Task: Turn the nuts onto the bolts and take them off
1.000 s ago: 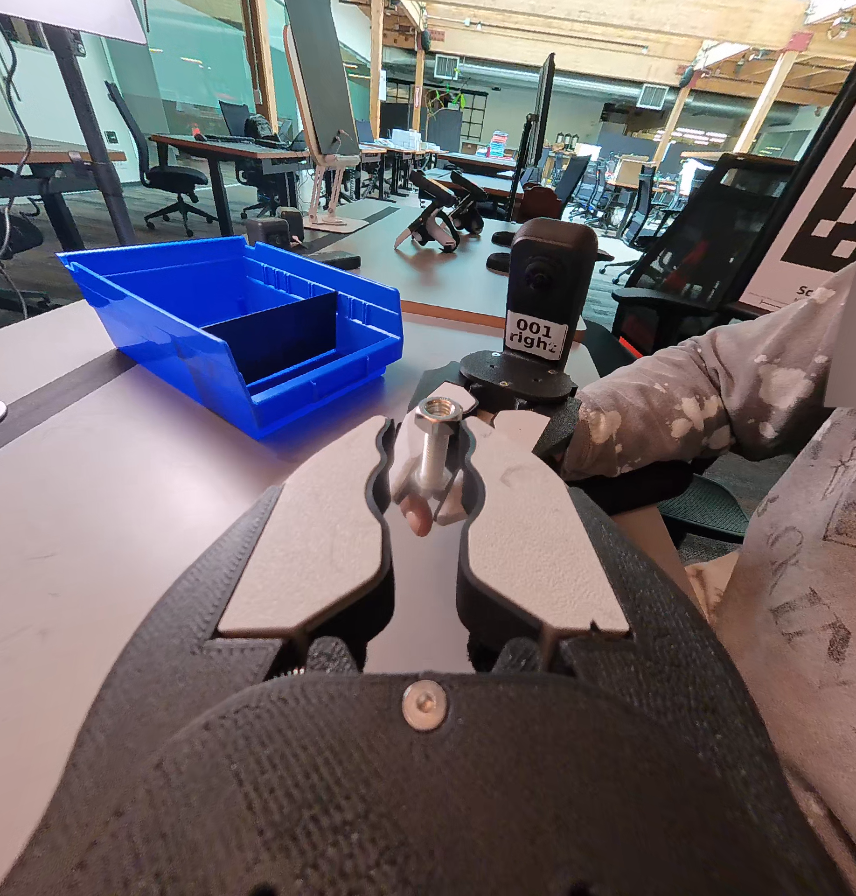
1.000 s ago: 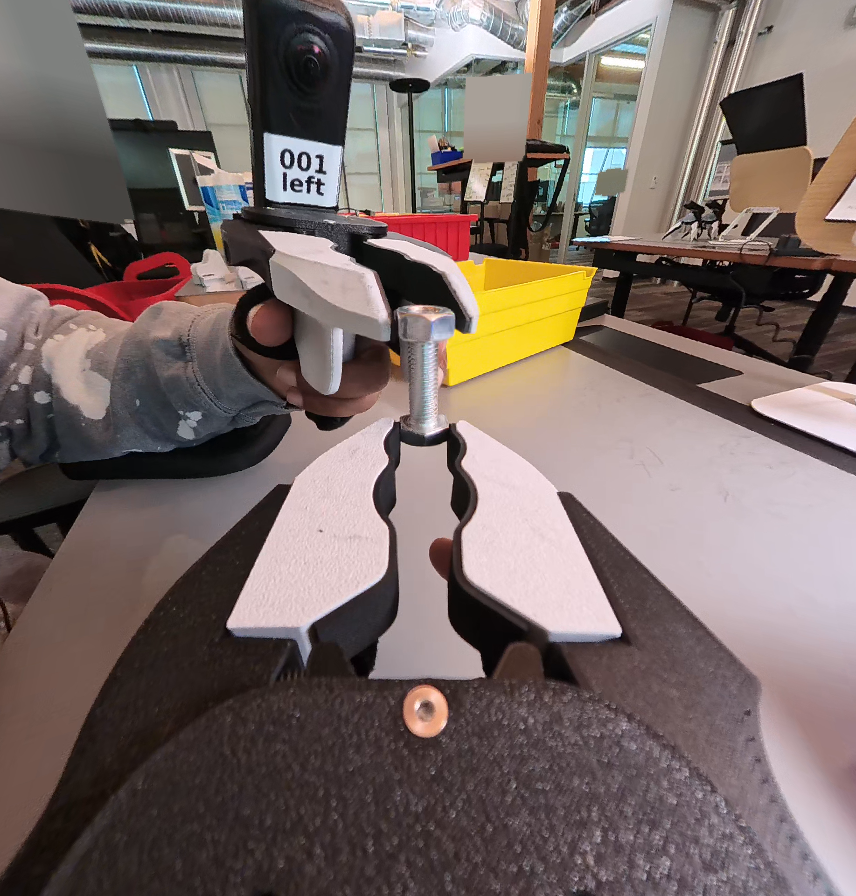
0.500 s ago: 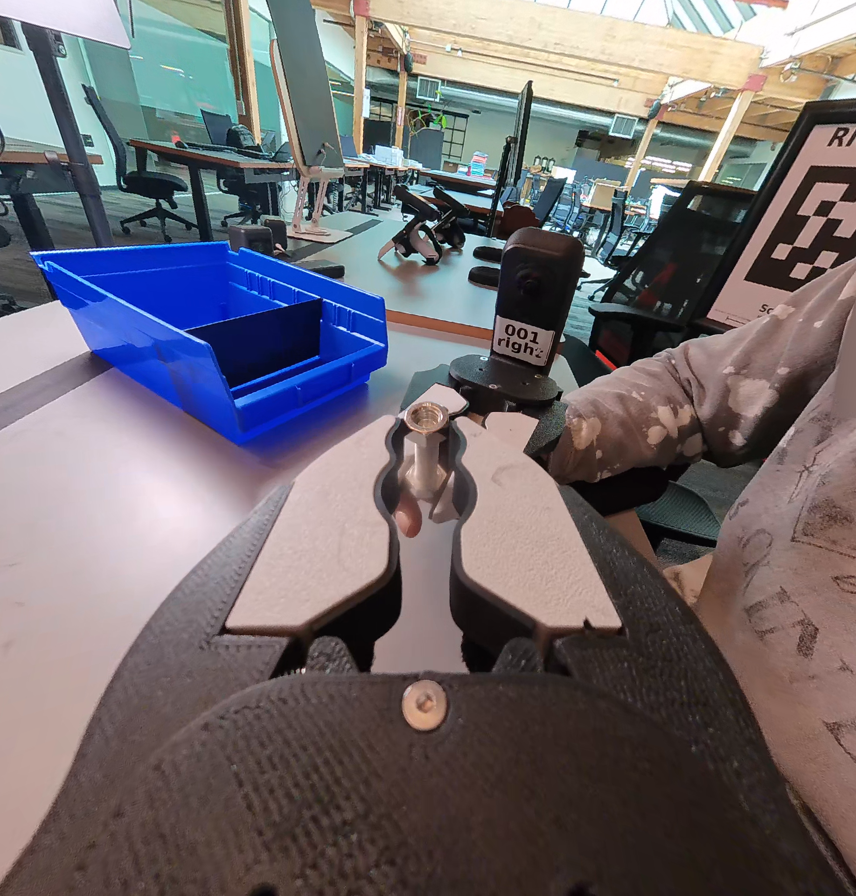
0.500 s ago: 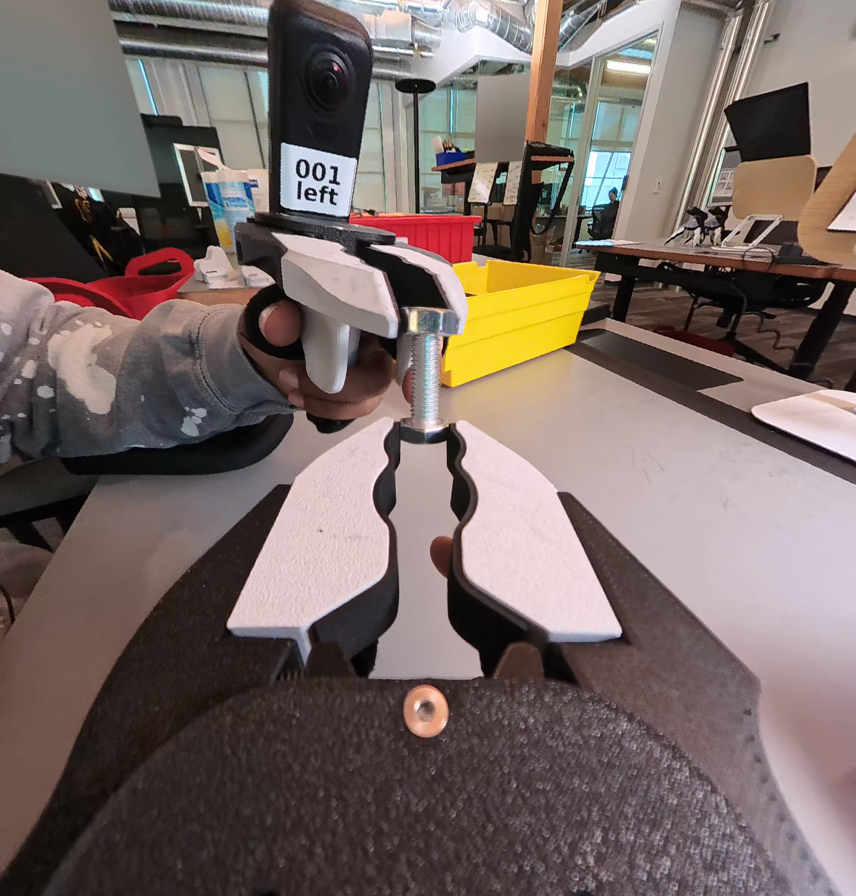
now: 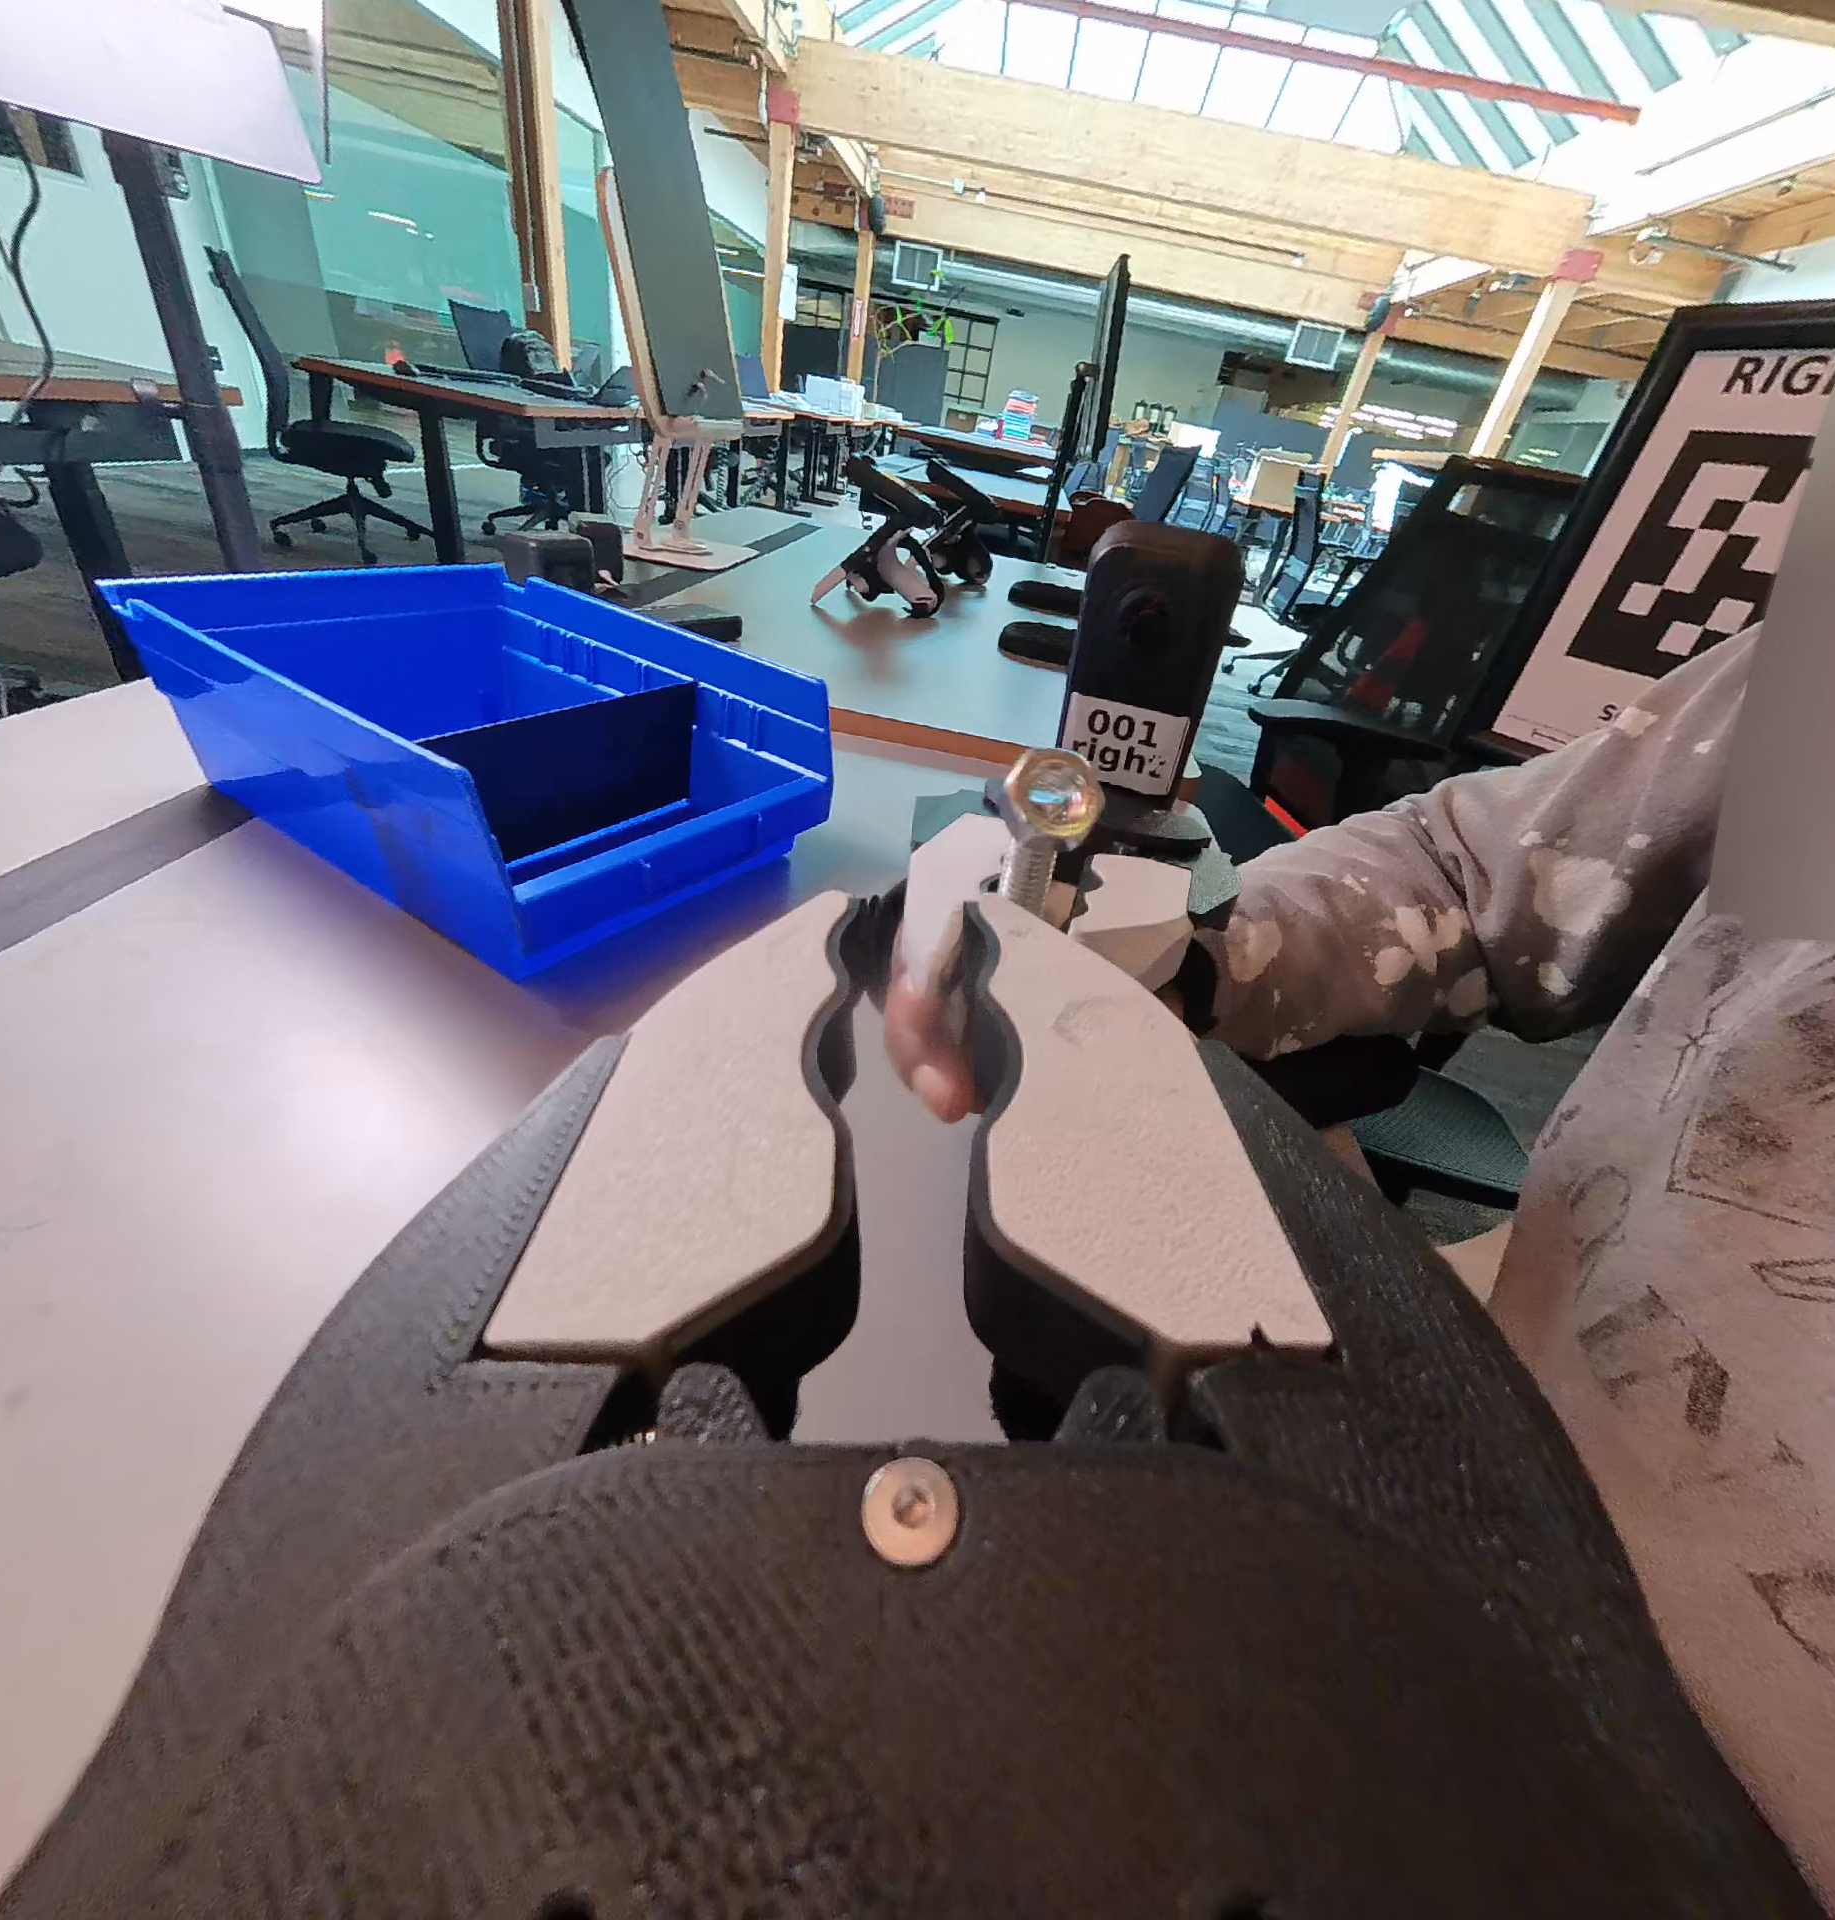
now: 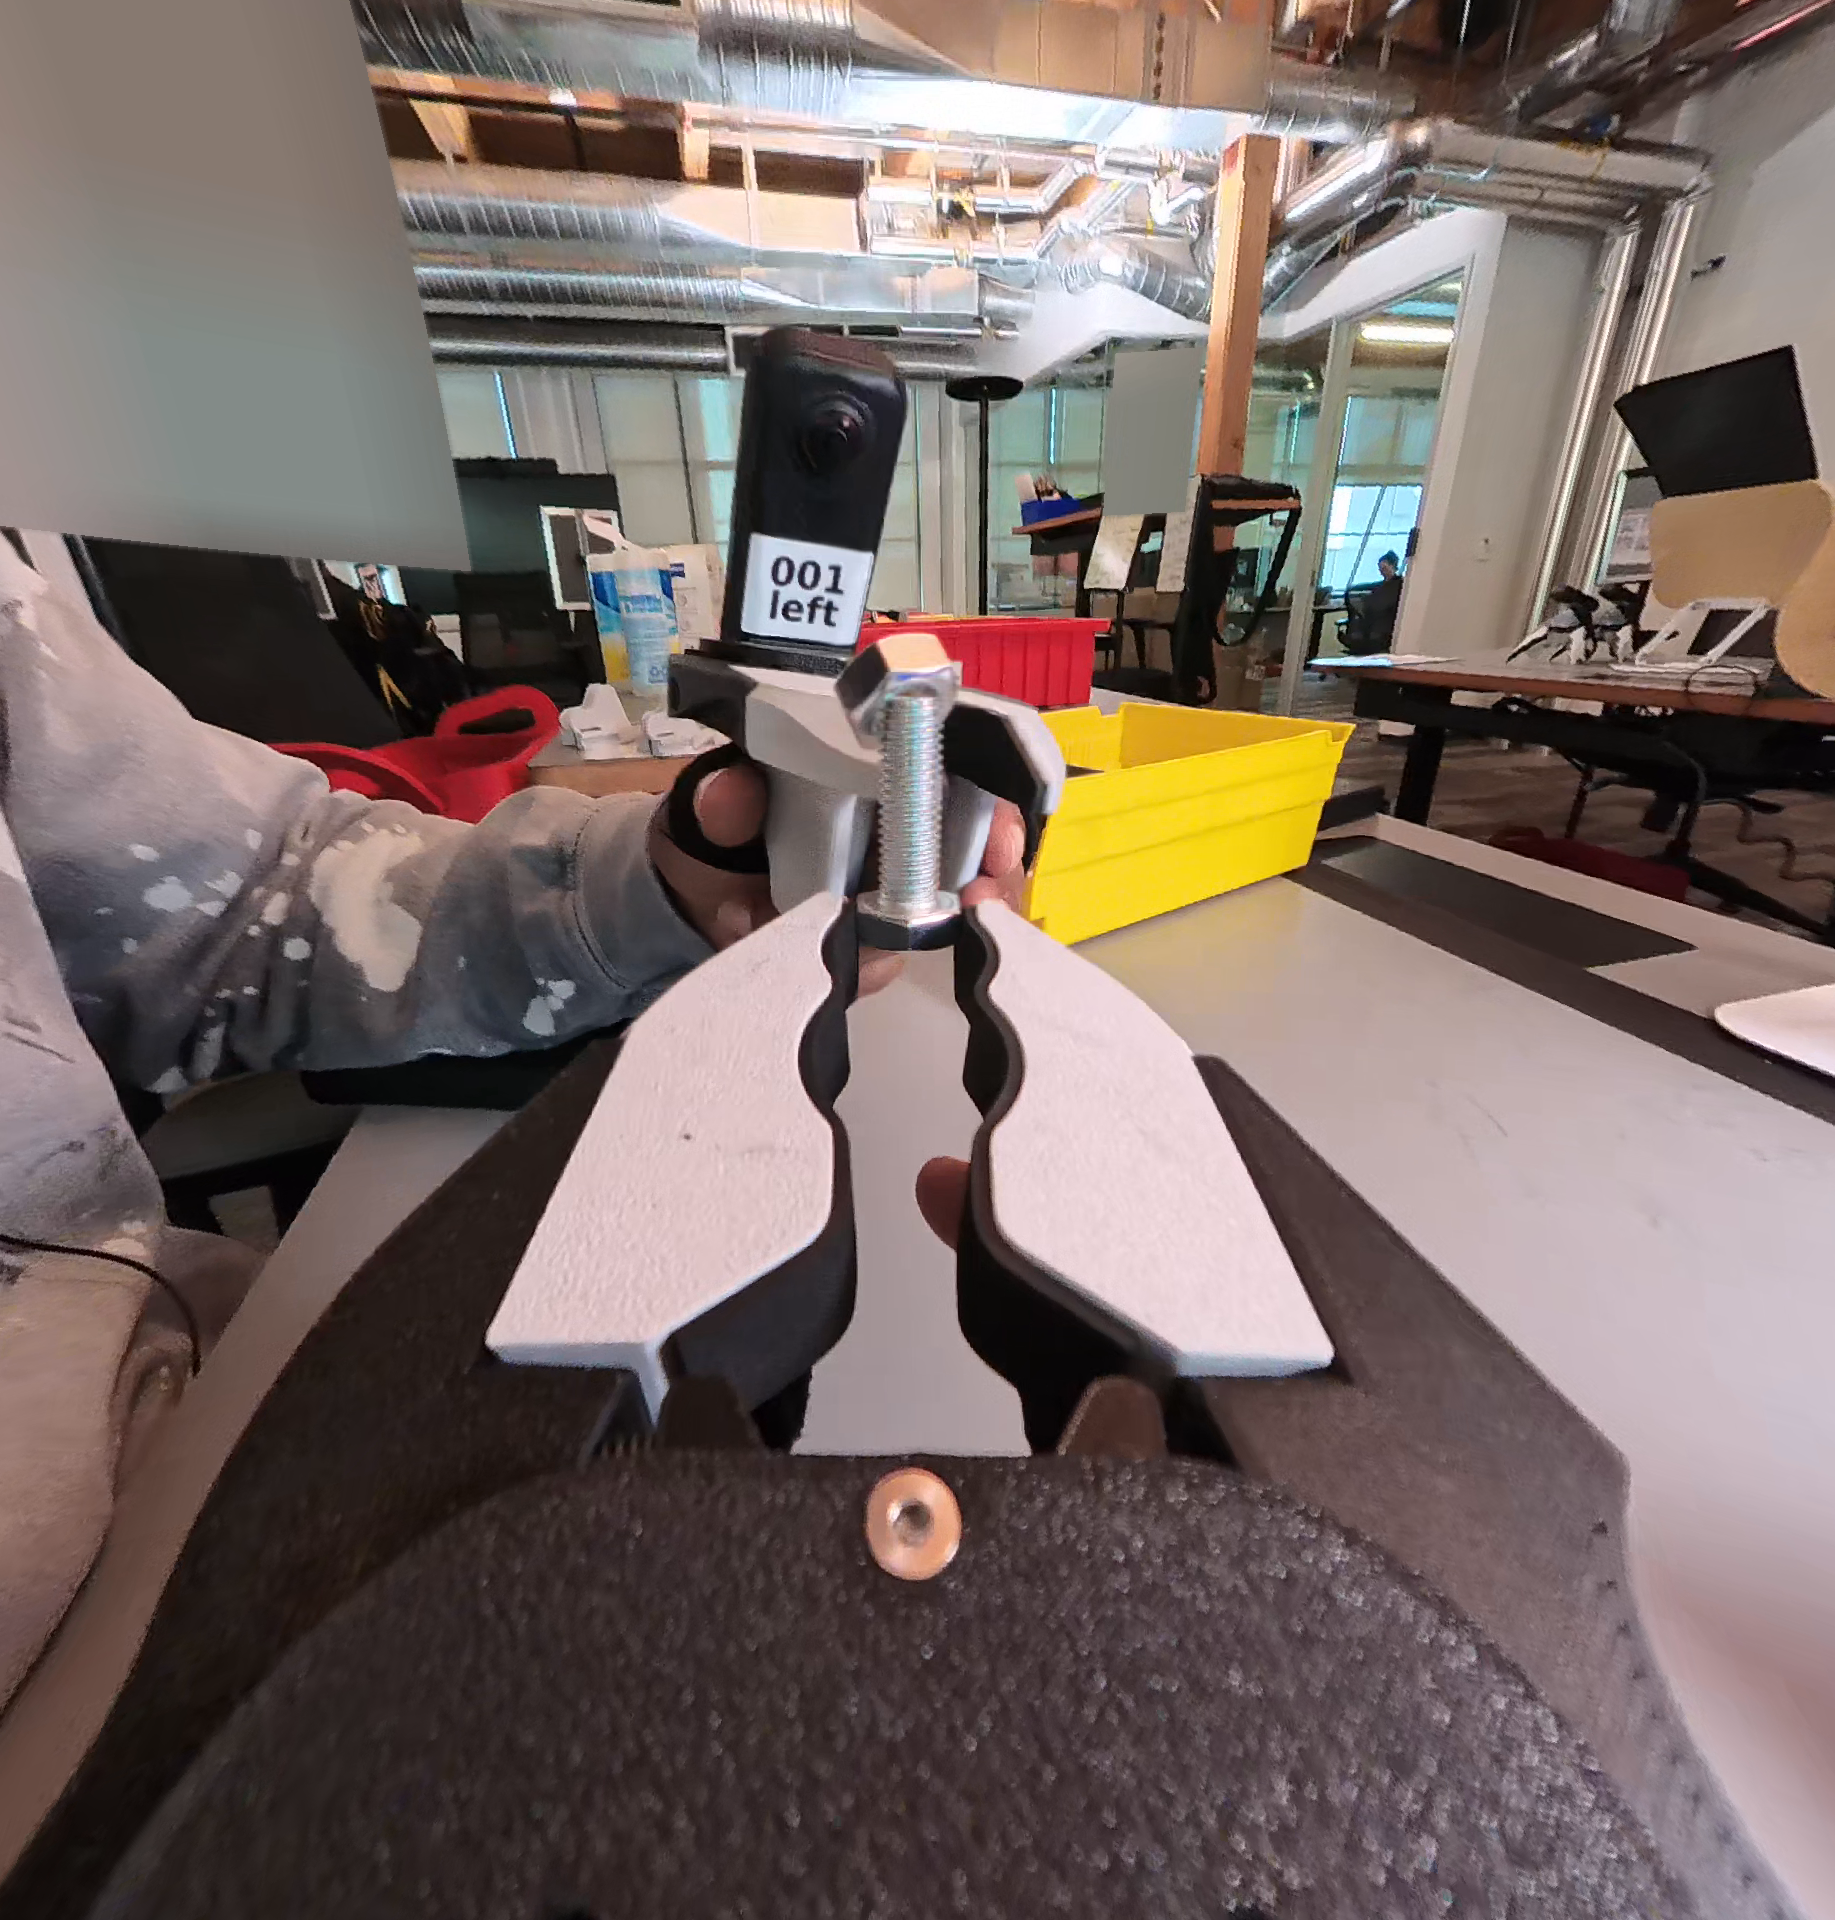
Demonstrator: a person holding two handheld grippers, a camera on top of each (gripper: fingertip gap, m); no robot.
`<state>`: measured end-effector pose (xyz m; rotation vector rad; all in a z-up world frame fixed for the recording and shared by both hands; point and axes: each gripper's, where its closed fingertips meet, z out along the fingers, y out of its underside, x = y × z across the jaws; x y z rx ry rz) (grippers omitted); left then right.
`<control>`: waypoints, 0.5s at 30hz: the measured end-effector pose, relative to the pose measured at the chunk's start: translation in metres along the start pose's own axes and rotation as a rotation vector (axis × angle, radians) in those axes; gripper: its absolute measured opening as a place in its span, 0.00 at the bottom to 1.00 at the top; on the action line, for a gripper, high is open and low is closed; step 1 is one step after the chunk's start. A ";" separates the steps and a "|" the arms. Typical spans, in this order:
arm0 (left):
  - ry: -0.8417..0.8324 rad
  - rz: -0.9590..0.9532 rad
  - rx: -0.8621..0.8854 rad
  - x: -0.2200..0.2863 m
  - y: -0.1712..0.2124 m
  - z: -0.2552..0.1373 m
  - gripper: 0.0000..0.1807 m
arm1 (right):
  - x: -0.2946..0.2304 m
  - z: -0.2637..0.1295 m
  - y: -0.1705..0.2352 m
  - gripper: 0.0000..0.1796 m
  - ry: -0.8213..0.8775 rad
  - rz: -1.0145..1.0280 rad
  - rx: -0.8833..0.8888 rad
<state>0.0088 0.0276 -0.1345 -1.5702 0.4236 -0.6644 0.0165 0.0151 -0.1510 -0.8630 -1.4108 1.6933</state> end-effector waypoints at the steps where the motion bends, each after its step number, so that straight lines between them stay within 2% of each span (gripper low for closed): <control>1: 0.001 -0.010 0.008 0.000 -0.001 -0.001 0.10 | 0.000 0.000 -0.001 0.10 0.003 -0.001 0.000; 6: 0.044 -0.025 0.003 0.009 -0.001 0.004 0.10 | 0.004 0.001 0.004 0.10 0.011 0.031 -0.013; 9: -0.008 0.009 -0.061 0.000 0.014 0.008 0.09 | 0.006 0.002 0.009 0.10 0.022 0.046 -0.032; 11: -0.052 -0.033 -0.015 -0.016 0.016 0.003 0.06 | 0.012 0.000 0.009 0.10 0.048 0.051 -0.031; 13: -0.132 -0.106 0.009 -0.043 0.035 0.000 0.05 | 0.020 -0.003 0.008 0.10 0.079 0.066 -0.023; 15: -0.225 -0.223 -0.057 -0.069 0.069 -0.001 0.03 | 0.026 -0.005 0.008 0.10 0.101 0.086 -0.021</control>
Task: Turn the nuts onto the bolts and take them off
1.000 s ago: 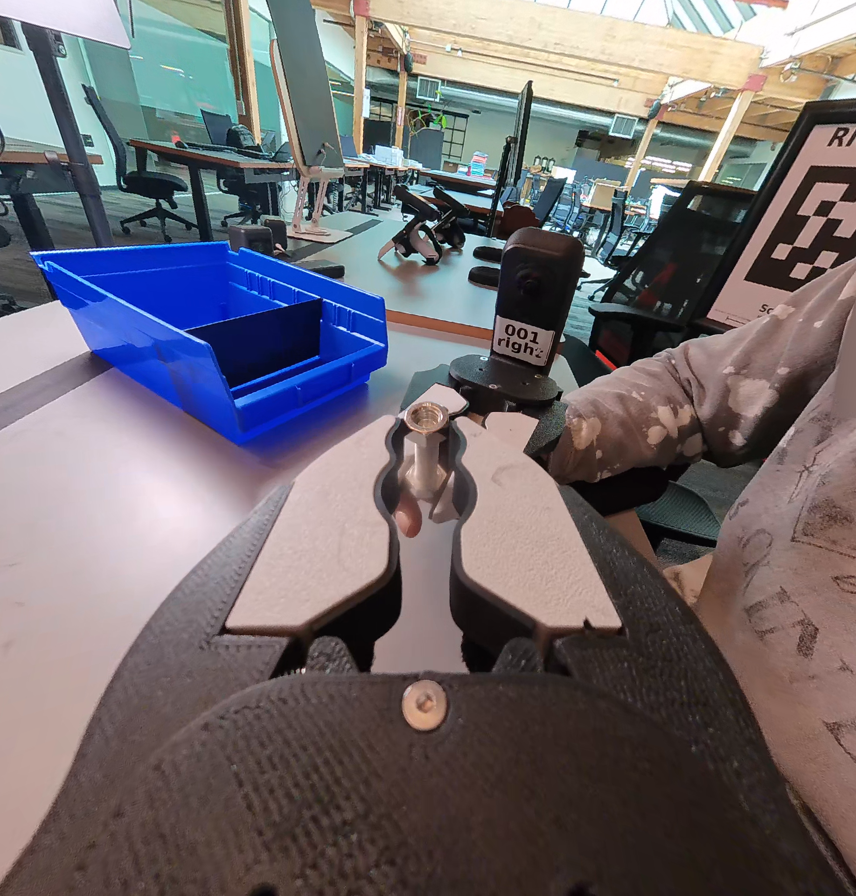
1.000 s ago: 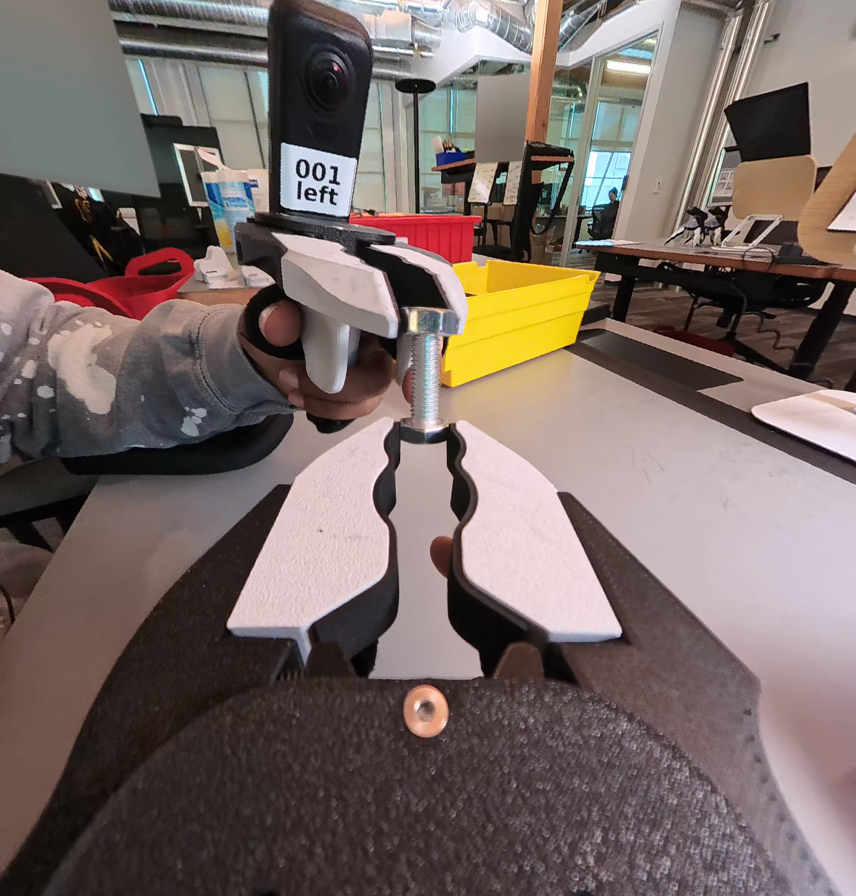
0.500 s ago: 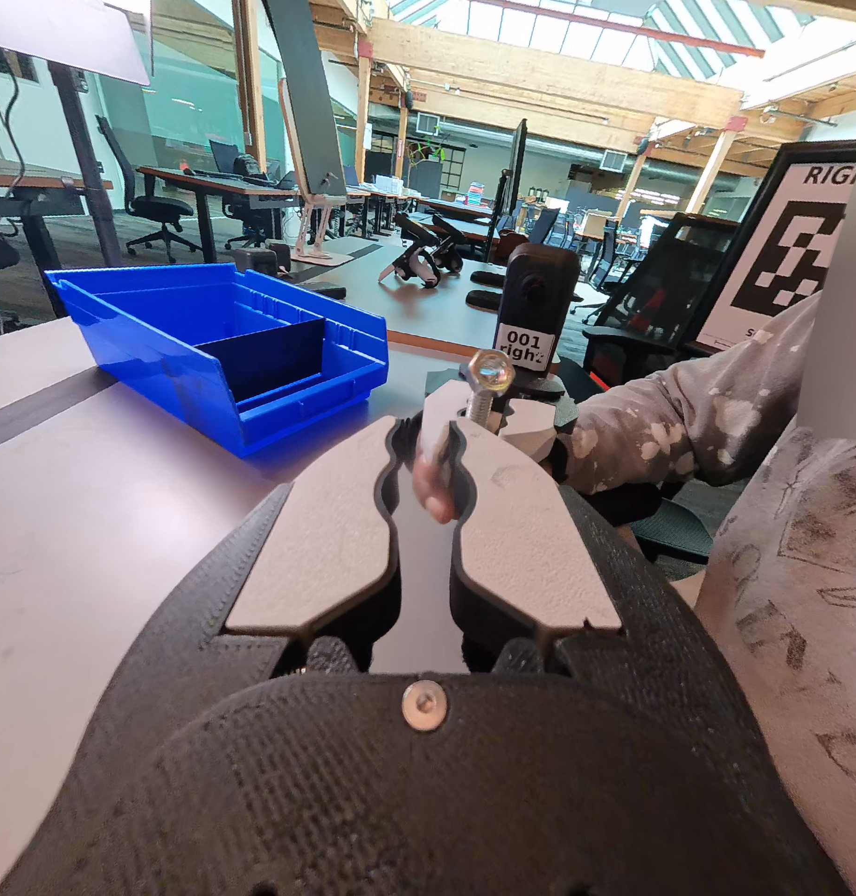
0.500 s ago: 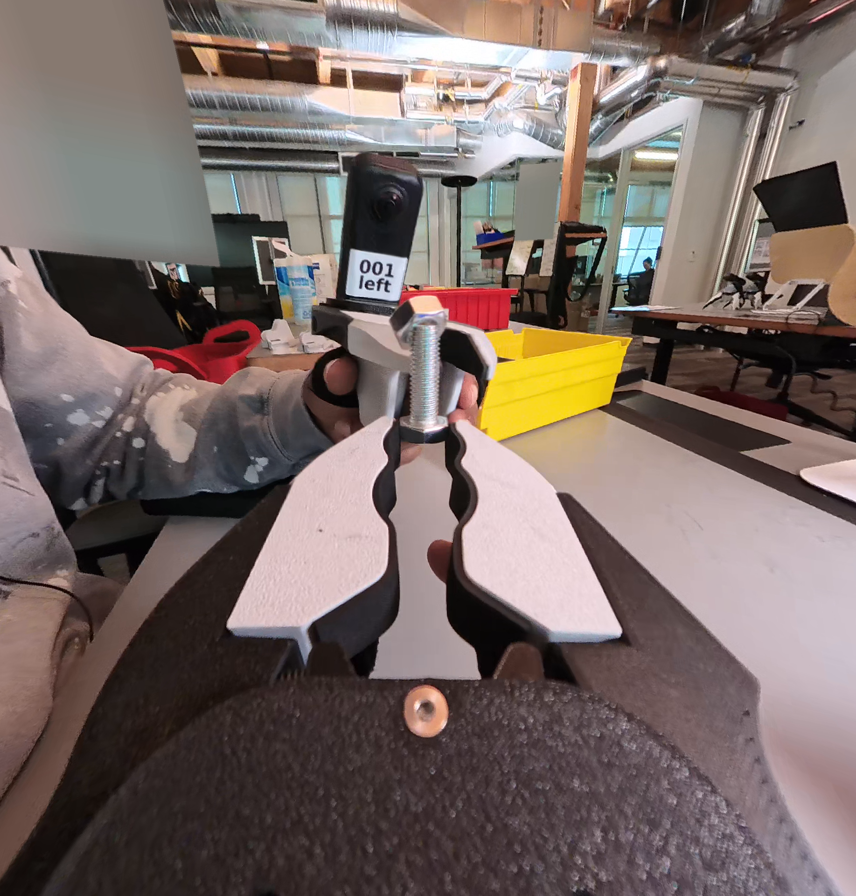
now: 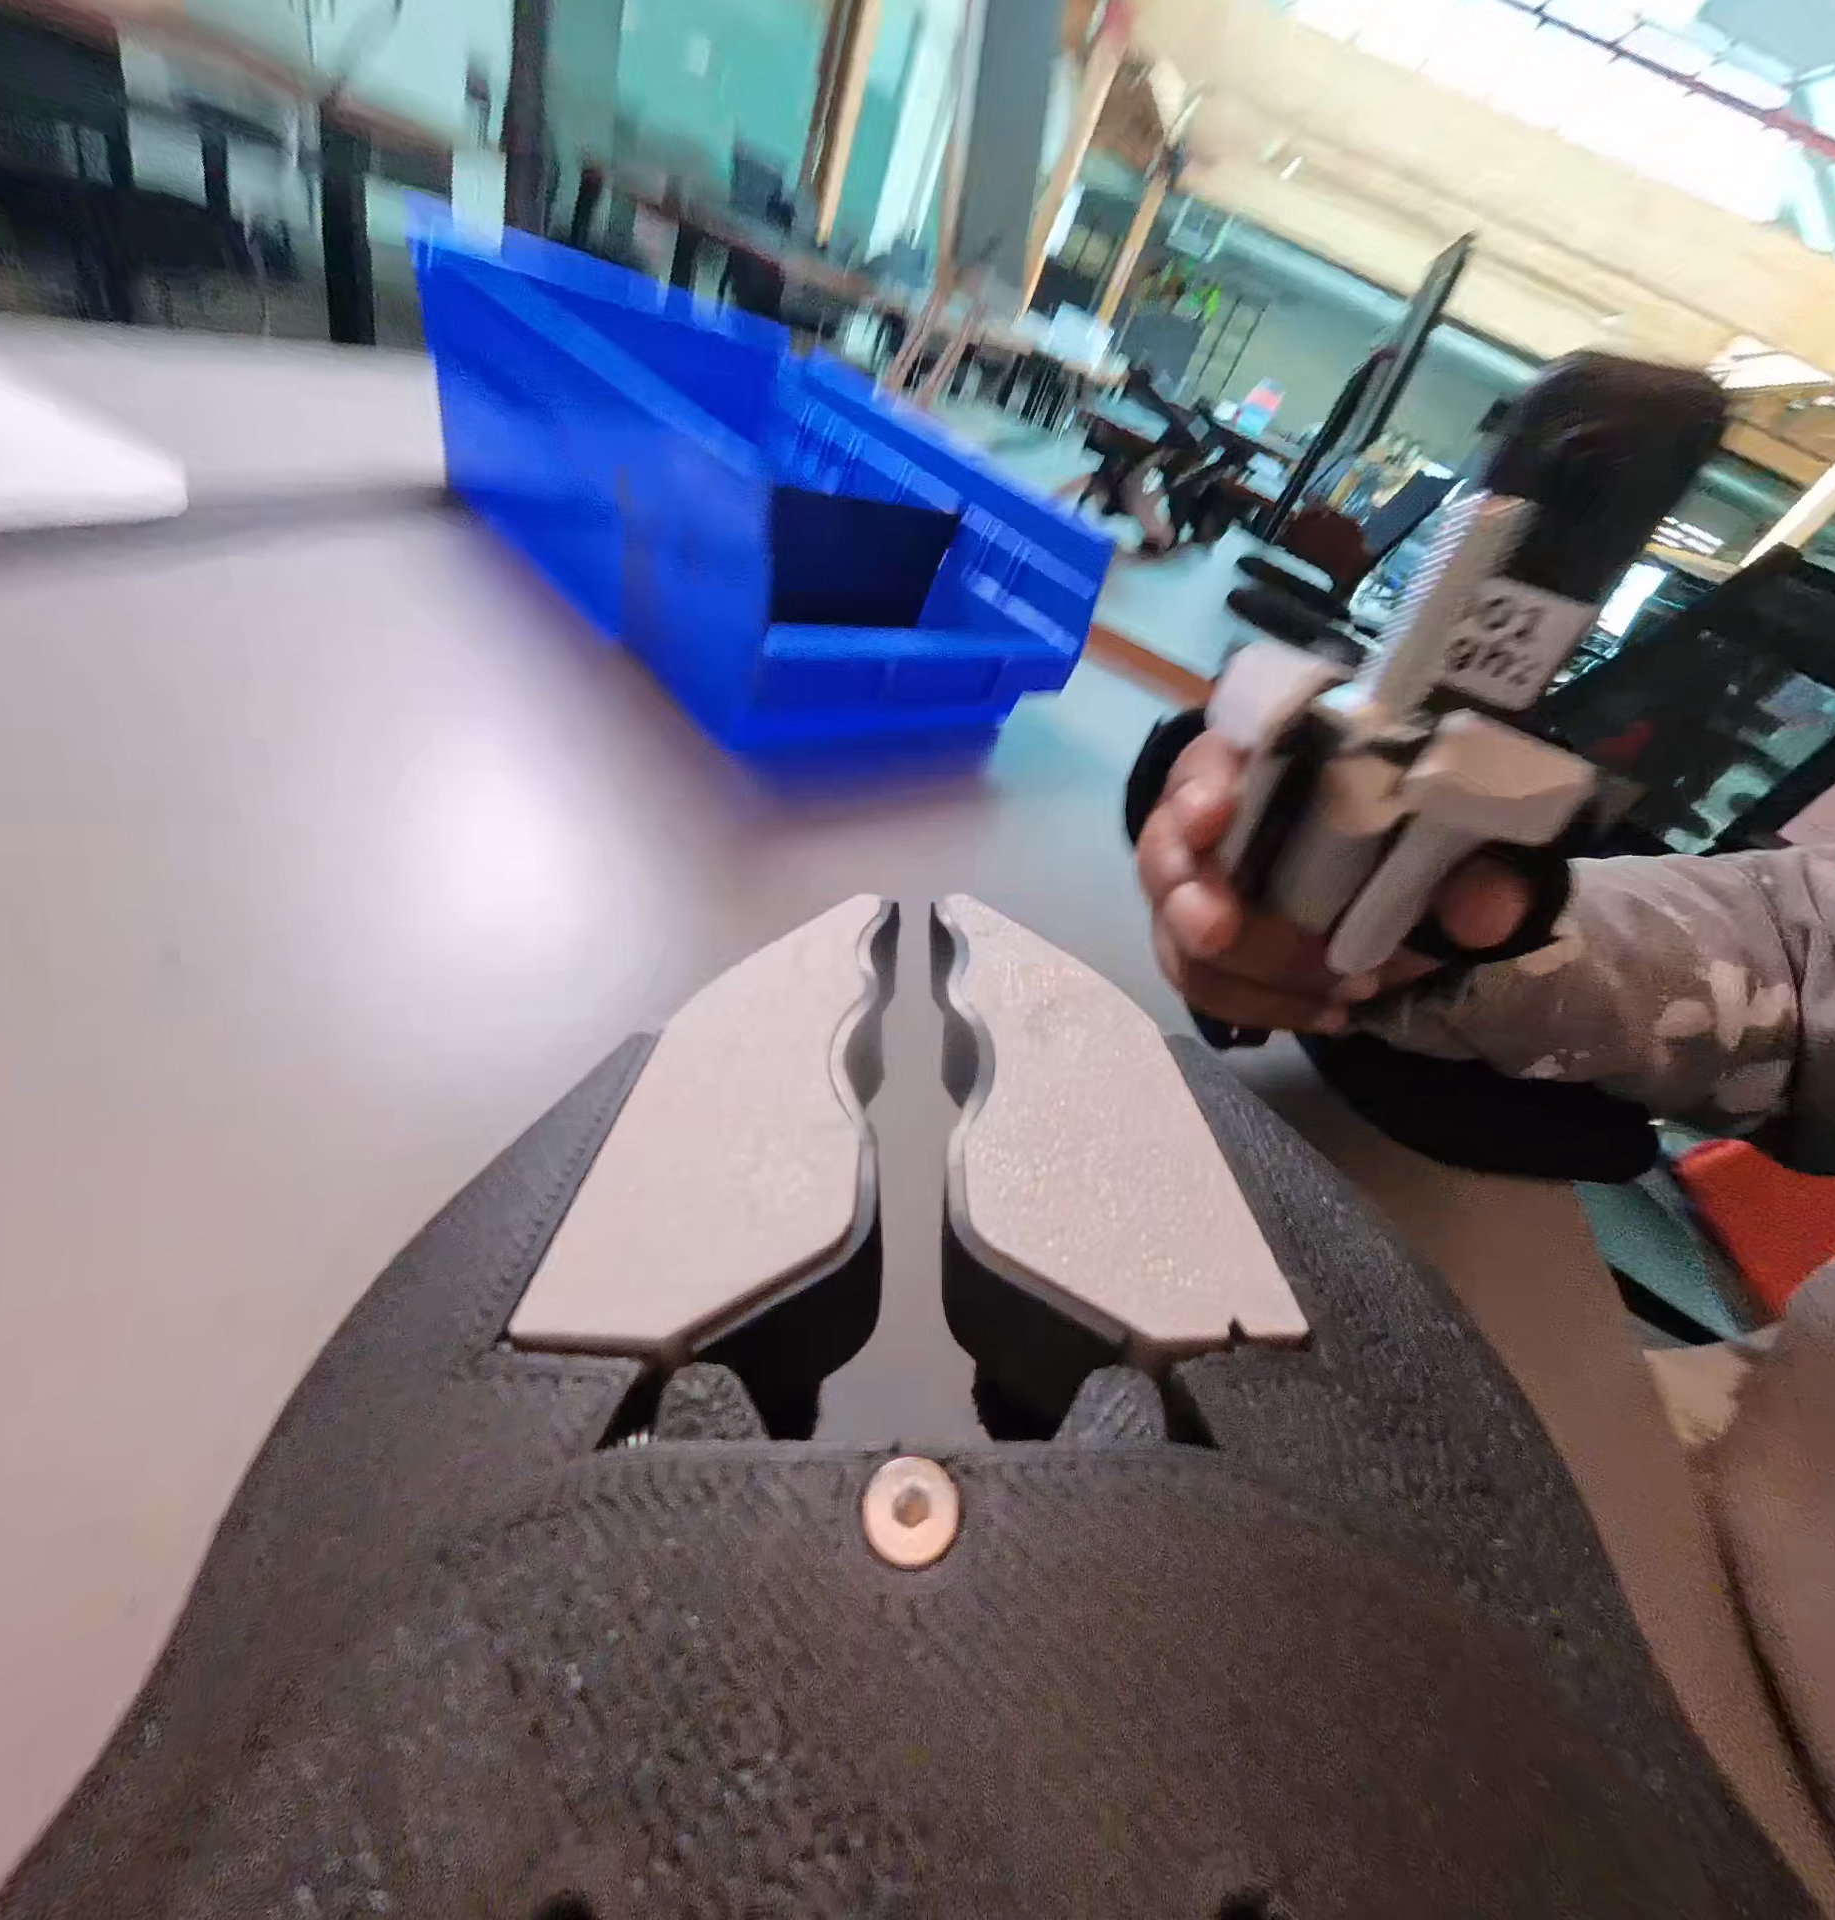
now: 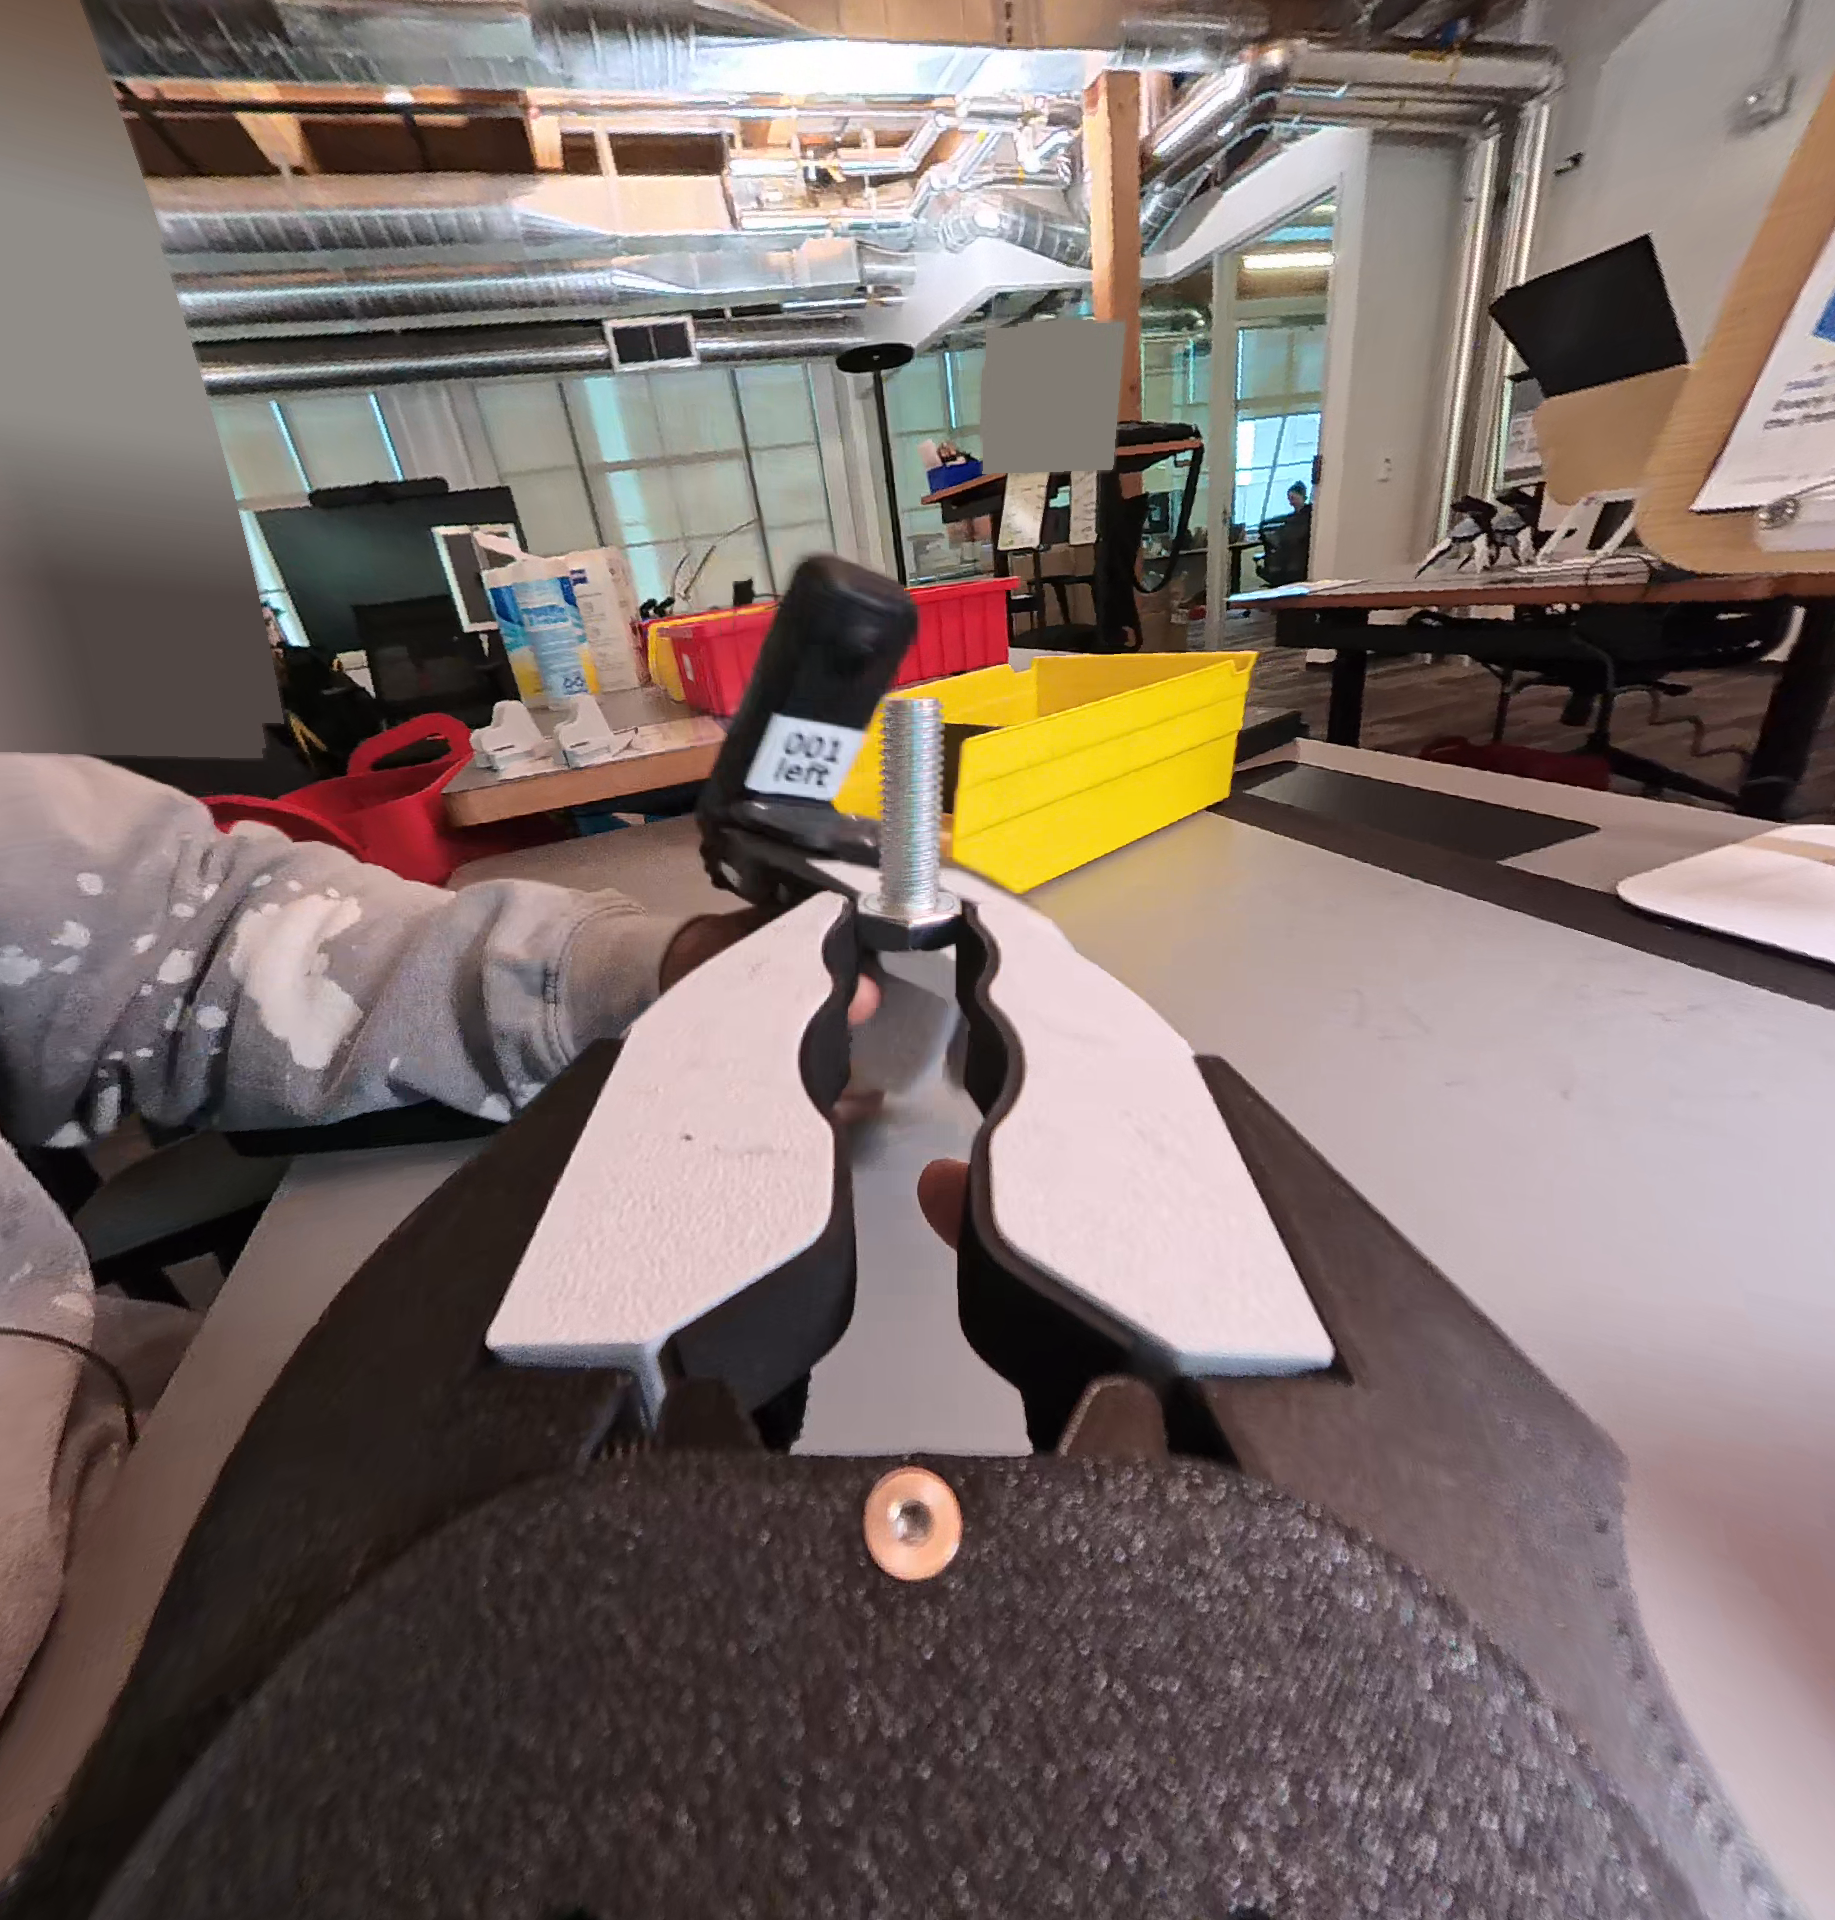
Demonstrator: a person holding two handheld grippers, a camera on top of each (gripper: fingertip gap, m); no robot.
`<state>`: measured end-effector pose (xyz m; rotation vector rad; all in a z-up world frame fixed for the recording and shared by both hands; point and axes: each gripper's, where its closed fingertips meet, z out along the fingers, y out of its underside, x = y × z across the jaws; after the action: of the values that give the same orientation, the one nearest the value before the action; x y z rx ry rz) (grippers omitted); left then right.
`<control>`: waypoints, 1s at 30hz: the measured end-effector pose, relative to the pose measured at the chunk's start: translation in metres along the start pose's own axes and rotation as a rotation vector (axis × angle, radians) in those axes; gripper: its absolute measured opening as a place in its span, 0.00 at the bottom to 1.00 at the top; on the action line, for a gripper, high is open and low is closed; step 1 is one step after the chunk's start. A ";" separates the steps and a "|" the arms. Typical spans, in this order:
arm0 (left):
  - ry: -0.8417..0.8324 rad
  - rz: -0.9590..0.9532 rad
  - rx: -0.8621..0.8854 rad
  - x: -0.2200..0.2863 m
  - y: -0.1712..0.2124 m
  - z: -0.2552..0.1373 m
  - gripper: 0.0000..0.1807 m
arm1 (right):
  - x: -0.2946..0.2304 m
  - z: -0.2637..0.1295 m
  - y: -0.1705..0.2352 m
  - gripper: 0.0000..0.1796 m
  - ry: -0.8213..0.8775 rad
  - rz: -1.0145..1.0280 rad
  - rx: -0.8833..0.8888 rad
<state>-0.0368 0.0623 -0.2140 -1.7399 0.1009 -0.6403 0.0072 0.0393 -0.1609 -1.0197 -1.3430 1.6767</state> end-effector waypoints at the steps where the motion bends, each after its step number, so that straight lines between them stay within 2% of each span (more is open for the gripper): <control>1: -0.009 -0.090 -0.072 -0.007 0.012 0.003 0.02 | 0.002 0.000 0.000 0.10 0.004 0.011 0.002; 3: 0.037 -0.176 -0.107 -0.007 0.016 0.007 0.02 | 0.005 -0.001 0.000 0.10 0.014 0.026 0.003; 7: 0.064 -0.086 -0.076 0.002 0.008 0.004 0.01 | 0.009 -0.001 0.000 0.10 0.021 0.053 0.011; 11: 0.063 -0.094 -0.026 -0.001 -0.003 -0.001 0.03 | 0.013 -0.002 0.000 0.10 0.024 0.082 0.011; 17: 0.069 -0.037 -0.030 0.002 -0.012 -0.015 0.05 | 0.006 0.003 0.012 0.10 0.009 0.018 -0.068; 21: 0.052 0.206 -0.274 0.014 0.008 -0.050 0.07 | 0.004 0.005 0.021 0.10 0.007 -0.014 -0.123; 24: 0.049 0.232 -0.475 0.022 0.050 -0.078 0.11 | 0.008 0.005 0.023 0.10 0.007 0.032 -0.133; 27: 0.051 0.239 -0.584 0.036 0.081 -0.086 0.13 | 0.010 0.006 0.025 0.10 0.008 0.059 -0.139; 30: 0.029 0.306 -0.661 0.038 0.097 -0.079 0.15 | 0.013 0.007 0.029 0.10 0.020 0.060 -0.155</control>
<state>-0.0155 -0.0491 -0.2798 -2.2819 0.6470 -0.4261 -0.0061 0.0430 -0.1899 -1.1735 -1.4604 1.6211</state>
